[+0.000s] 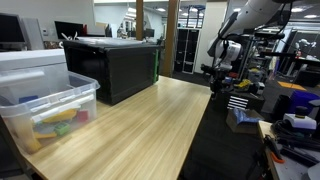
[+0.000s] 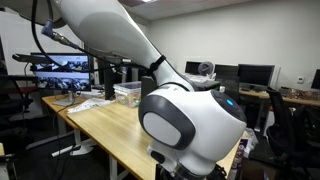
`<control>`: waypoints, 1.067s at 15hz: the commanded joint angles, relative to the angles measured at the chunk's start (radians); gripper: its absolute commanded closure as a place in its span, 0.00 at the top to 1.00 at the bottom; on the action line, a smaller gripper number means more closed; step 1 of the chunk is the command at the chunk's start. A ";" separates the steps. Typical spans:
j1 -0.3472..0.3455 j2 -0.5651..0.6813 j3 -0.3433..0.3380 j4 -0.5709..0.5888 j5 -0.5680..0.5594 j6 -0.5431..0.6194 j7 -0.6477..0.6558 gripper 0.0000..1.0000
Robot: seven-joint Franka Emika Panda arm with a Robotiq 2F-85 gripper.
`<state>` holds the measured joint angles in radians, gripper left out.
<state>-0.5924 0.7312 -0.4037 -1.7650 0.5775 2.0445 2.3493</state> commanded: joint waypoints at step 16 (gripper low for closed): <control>-0.068 0.123 0.031 0.040 0.041 0.037 0.018 0.00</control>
<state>-0.6358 0.8064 -0.3910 -1.7517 0.5956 2.0565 2.3617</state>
